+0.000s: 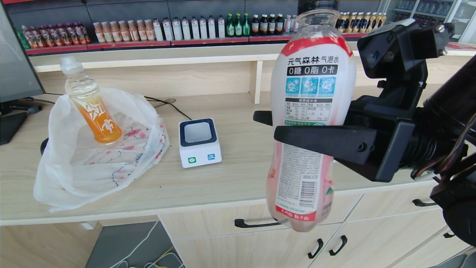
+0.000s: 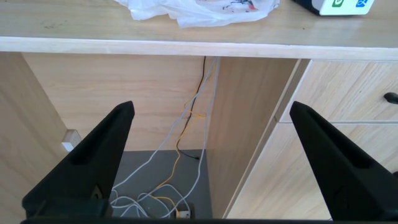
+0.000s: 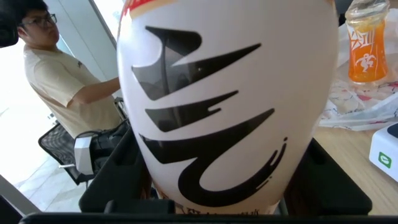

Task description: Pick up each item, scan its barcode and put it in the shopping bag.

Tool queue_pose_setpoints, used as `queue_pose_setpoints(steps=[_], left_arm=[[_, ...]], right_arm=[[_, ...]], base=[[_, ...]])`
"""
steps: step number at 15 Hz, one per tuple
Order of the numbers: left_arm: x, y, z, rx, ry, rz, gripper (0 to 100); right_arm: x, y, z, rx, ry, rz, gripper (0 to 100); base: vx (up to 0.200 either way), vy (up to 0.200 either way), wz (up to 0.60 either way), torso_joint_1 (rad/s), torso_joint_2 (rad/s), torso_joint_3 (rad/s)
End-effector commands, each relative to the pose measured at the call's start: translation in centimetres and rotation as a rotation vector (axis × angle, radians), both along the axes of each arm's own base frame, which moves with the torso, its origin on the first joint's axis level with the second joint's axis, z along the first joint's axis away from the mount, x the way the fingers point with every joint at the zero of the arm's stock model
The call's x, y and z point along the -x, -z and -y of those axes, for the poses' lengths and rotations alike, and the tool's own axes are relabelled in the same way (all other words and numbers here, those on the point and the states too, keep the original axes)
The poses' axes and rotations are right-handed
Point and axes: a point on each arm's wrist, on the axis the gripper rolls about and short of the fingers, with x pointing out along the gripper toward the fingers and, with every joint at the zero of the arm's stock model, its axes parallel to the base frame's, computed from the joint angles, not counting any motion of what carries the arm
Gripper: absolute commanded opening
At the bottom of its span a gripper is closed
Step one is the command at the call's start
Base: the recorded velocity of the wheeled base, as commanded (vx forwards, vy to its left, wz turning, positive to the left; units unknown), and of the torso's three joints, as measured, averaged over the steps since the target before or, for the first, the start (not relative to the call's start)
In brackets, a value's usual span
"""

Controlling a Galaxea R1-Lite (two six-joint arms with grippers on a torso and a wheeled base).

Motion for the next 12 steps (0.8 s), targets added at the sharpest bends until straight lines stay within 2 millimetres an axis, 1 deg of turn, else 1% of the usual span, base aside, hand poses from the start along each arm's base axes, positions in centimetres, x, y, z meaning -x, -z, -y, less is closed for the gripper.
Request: queue_pose_setpoints(steps=[1, 5, 9, 11, 12], left_arm=[[0.0, 0.0, 0.0, 0.000, -0.001, 0.001, 100], [0.0, 0.0, 0.0, 0.000, 0.001, 0.001, 100], [0.0, 0.0, 0.0, 0.000, -0.001, 0.001, 100], [0.0, 0.0, 0.0, 0.000, -0.001, 0.001, 100], [0.0, 0.0, 0.0, 0.000, -0.001, 0.001, 100]], right_arm=[[0.1, 0.0, 0.0, -0.001, 0.000, 0.002, 0], [0.0, 0.0, 0.1, 0.000, 0.003, 0.002, 0], [0.2, 0.9, 0.3, 0.011, 0.011, -0.011, 0], [0.2, 1.3, 0.7, 0.010, 0.024, -0.009, 0], [0.0, 1.7, 1.3, 0.004, 0.042, 0.000, 0]], base=[[0.000, 0.000, 0.00, 0.000, 0.00, 0.000], [0.000, 0.000, 0.00, 0.000, 0.00, 0.000], [0.000, 0.000, 0.00, 0.000, 0.00, 0.000], [0.000, 0.000, 0.00, 0.000, 0.00, 0.000], [0.000, 0.000, 0.00, 0.000, 0.00, 0.000]])
